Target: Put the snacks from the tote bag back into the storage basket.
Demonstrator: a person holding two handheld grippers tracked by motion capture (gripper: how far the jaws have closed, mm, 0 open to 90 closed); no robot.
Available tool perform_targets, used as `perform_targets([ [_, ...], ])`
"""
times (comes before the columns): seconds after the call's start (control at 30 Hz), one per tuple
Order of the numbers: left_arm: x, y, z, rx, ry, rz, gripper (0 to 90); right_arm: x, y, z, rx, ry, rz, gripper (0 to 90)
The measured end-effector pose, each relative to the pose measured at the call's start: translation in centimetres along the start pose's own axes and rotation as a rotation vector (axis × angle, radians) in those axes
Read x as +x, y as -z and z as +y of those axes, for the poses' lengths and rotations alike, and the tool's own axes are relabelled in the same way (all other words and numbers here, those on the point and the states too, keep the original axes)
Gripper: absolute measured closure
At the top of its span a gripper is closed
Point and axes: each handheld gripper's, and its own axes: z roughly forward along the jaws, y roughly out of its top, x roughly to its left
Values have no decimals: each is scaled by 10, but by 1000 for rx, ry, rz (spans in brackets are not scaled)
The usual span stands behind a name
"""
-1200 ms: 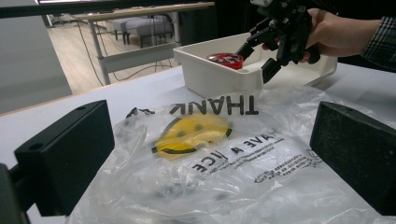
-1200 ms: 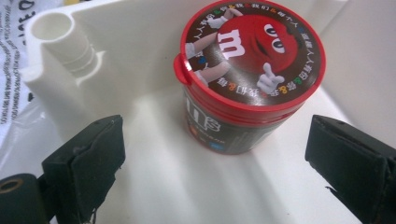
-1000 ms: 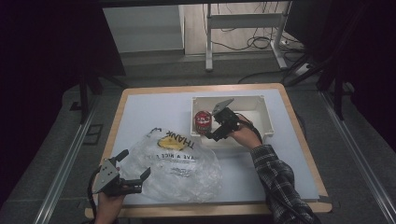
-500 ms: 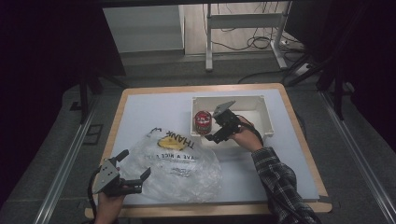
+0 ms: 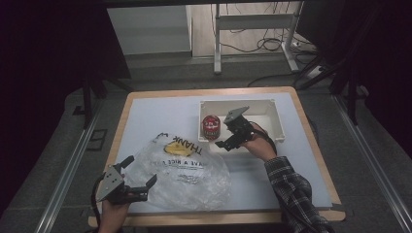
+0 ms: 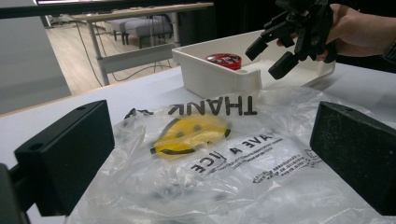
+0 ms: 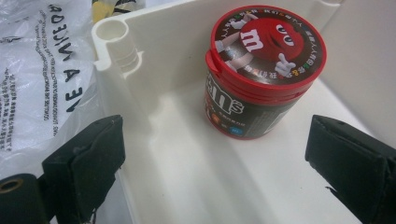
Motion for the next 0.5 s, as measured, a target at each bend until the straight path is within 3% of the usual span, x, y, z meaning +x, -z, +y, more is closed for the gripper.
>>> perform_targets([
  [0.5, 0, 0, 0, 2, -2, 0, 0, 9, 5, -3, -13, 0, -14, 54],
])
